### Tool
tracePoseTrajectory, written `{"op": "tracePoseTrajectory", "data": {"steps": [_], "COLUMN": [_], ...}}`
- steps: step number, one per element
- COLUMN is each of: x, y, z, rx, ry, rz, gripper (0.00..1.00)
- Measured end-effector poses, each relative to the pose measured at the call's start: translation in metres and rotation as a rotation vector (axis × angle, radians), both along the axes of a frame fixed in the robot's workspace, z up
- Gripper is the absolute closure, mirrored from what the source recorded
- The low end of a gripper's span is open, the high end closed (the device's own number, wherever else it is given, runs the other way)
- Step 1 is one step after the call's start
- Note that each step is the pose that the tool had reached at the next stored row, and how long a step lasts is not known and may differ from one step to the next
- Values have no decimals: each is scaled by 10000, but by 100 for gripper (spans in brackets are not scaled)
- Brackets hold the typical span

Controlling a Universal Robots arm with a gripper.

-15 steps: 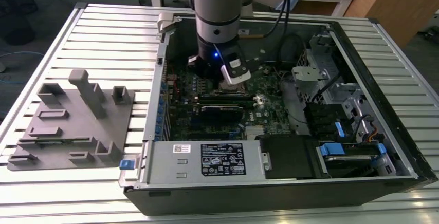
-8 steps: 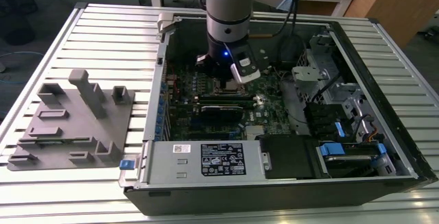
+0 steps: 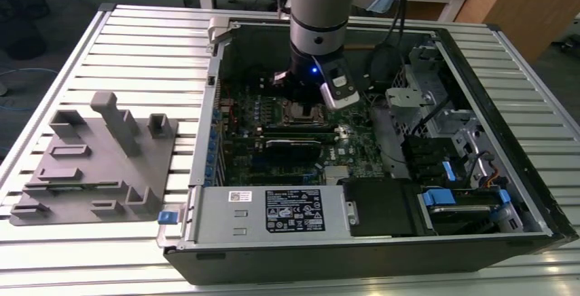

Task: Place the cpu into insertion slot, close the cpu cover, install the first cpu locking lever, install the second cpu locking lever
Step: 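Install the second cpu locking lever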

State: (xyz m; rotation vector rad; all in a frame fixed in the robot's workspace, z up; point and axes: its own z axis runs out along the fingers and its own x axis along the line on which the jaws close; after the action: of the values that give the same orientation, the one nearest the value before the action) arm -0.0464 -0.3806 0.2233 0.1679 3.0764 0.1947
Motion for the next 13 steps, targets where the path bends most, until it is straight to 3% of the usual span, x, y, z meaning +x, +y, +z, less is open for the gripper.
{"op": "tracePoseTrajectory", "data": {"steps": [6,13], "x": [16,17], "y": [148,199], "z": [-1,-2], "rx": [-39,-225], "ry": [0,1], "rz": [-1,-1], "gripper": [90,90]}}
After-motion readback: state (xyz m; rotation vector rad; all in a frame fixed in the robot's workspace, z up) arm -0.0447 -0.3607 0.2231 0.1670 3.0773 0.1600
